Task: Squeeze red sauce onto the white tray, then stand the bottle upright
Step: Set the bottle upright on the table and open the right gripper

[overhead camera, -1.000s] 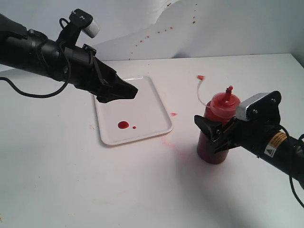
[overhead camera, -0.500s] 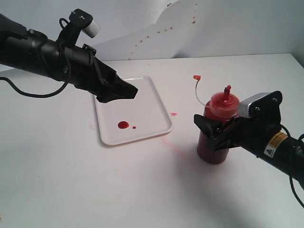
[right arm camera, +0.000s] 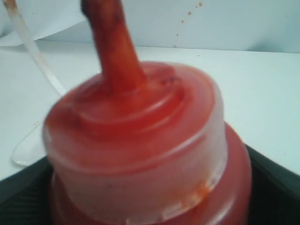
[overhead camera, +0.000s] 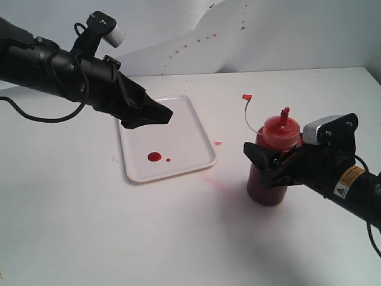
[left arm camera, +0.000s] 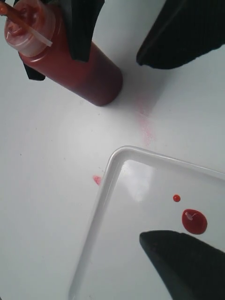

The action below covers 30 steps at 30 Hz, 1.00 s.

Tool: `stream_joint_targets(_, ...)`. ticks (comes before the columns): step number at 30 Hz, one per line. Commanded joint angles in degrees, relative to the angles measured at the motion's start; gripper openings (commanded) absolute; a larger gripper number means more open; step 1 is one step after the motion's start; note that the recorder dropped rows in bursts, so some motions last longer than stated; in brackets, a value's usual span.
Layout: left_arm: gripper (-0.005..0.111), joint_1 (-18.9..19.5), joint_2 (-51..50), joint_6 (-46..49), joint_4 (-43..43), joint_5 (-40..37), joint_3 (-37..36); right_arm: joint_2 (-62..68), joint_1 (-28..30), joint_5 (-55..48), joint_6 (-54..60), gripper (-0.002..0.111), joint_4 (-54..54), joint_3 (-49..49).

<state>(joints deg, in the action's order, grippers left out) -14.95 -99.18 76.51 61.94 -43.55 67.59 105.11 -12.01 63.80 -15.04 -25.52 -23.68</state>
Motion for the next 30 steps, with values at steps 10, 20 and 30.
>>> stream_joint_targets(10, 0.086, -0.34, 0.44, -0.24, 0.45, 0.22, -0.12, -14.70, 0.02, -4.97, 1.73, 0.075, 0.60, 9.51)
stream_joint_targets(20, 0.086, -0.34, 0.44, -0.48, 0.09, -0.01, -0.12, -25.12, 0.02, -7.10, 1.33, 0.075, 4.35, 12.26)
stream_joint_targets(30, 0.025, -0.34, 0.44, -4.56, -0.14, 0.33, -0.12, -39.59, 0.02, -11.90, -3.50, 0.039, 14.71, 11.85)
